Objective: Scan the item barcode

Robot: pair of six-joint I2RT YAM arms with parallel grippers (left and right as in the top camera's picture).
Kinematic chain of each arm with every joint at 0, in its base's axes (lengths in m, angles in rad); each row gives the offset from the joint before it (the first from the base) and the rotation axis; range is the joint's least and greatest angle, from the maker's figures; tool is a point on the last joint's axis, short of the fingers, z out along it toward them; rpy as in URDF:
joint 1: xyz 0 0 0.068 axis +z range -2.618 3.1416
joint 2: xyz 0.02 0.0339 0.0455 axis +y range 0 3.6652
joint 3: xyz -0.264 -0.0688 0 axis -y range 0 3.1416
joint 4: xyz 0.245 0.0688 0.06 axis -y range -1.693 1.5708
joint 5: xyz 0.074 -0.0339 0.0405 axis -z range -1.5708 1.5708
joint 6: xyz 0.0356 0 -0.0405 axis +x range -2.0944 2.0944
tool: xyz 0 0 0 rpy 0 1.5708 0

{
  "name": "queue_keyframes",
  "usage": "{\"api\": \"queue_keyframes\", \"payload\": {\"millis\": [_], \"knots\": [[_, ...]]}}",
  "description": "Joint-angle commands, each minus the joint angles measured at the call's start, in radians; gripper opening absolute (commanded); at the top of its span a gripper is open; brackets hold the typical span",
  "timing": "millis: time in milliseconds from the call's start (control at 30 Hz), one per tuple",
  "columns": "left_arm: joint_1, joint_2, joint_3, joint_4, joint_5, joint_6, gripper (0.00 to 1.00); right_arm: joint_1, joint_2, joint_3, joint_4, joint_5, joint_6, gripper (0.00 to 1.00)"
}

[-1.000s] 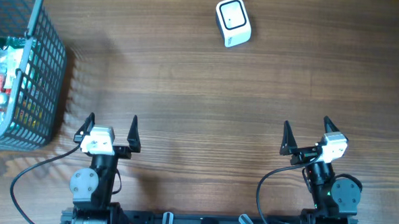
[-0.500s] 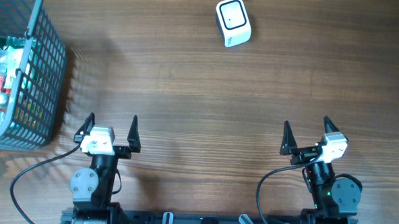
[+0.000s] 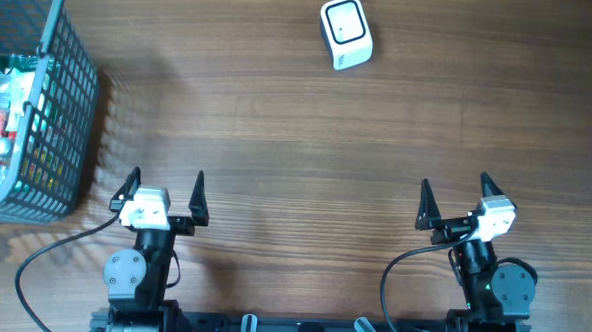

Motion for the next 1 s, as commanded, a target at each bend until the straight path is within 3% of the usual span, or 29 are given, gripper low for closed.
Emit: {"api": "queue_keyframes", "payload": {"millis": [0, 967], "knots": [[-0.005, 0.003, -0.002, -0.005, 0.026, 0.019, 1.0, -0.002, 0.003, -0.001, 0.007, 0.008, -0.001, 1.0], [-0.005, 0.003, -0.002, 0.018, 0.026, 0.02, 1.0, -0.002, 0.003, -0.001, 0.006, 0.008, -0.001, 1.0]]}}
